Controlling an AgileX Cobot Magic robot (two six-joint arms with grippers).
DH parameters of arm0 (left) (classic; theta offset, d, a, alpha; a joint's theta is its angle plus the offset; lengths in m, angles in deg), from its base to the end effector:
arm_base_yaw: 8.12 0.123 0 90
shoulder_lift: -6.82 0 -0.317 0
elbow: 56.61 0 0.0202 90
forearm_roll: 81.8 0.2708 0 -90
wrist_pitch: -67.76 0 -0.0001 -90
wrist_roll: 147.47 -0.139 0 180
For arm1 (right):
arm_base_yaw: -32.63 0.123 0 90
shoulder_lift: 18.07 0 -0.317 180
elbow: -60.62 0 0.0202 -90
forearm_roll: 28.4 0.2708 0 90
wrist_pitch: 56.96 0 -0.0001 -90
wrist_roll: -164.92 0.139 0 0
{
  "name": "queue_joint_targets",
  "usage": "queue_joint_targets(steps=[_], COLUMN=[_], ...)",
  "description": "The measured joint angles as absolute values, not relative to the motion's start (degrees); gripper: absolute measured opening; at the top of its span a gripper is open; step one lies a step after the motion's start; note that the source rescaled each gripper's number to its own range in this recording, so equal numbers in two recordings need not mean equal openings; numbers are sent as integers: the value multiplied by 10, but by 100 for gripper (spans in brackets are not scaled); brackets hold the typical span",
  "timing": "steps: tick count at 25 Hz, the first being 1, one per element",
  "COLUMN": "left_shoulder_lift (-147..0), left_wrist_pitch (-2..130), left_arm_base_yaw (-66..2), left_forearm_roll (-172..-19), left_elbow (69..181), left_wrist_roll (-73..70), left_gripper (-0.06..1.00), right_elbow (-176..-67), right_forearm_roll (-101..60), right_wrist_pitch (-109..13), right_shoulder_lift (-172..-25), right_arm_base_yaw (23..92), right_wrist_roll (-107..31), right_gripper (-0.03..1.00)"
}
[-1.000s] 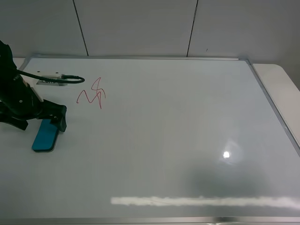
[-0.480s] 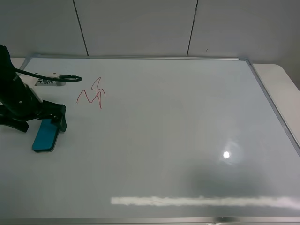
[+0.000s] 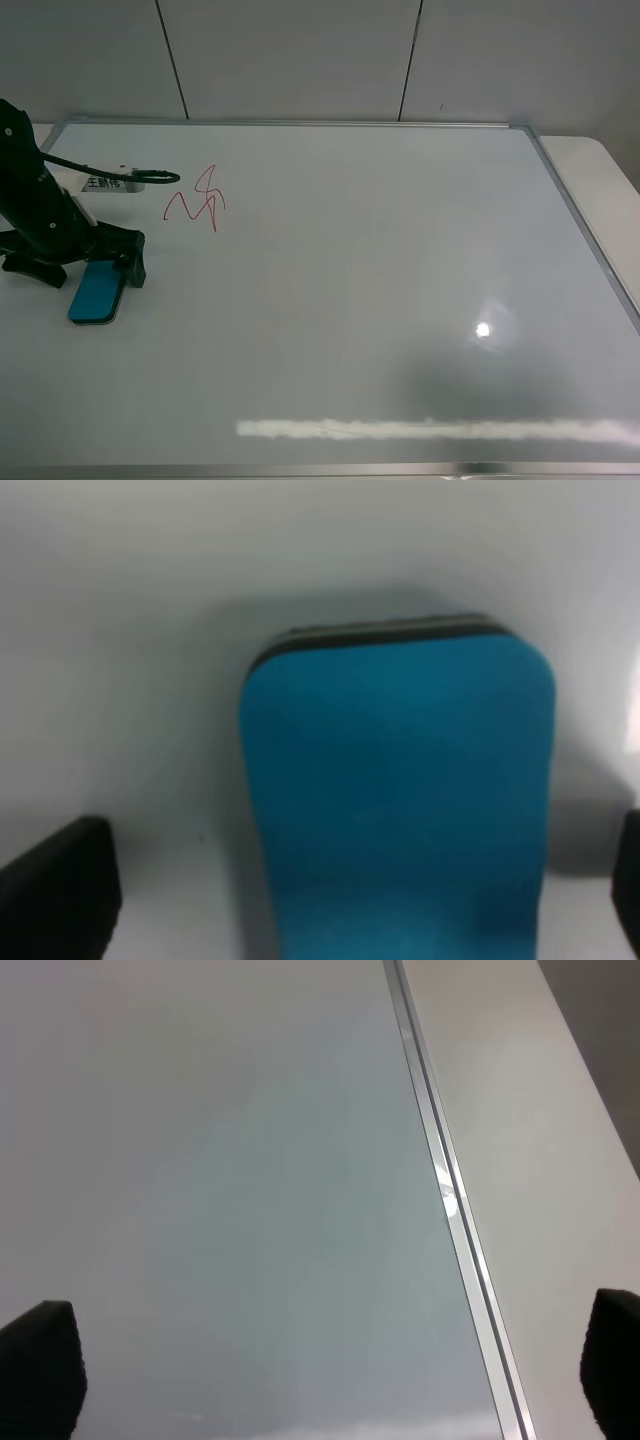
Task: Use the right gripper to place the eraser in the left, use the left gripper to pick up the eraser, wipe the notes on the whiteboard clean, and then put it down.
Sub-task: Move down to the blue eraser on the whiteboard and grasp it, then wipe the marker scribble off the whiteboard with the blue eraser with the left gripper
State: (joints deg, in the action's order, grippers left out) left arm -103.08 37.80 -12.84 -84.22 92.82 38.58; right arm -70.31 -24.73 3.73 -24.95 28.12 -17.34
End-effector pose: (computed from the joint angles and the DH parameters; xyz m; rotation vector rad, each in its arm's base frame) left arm 0.3176 -0.0292 0.0880 -0.0864 2.9758 -0.0592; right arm 0.0229 0.0060 0.2671 0.0368 2.0338 0.0023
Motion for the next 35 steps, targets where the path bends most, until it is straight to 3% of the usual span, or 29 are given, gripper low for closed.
queue_joint_targets(steps=[3, 4, 7, 20, 28, 35], left_shoulder_lift=[-1031, -1031, -1031, -1031, -1034, -1113], left_wrist_pitch=[381, 384, 383, 332, 292, 214], left_arm_base_yaw=[-128, -128, -128, -128, -128, -128], left_forearm_roll=[-841, -841, -840, -845, -856, -856], left_elbow=[928, 928, 928, 949, 1034, 1185], left_wrist_roll=[387, 388, 388, 388, 388, 388], left_gripper=[75, 61, 0, 2, 2, 2], right_elbow=[-703, -703, -703, -703, -703, -703], right_forearm_roll=[-247, -247, -247, -247, -247, -247], right_wrist_pitch=[37, 37, 37, 37, 37, 37], right_shoulder_lift=[-249, -249, -249, -249, -249, -249], right_arm_base_yaw=[281, 281, 281, 281, 281, 281], right_wrist_roll=[-173, -173, -173, -173, -173, -173], right_gripper=[100, 100, 100, 100, 100, 100])
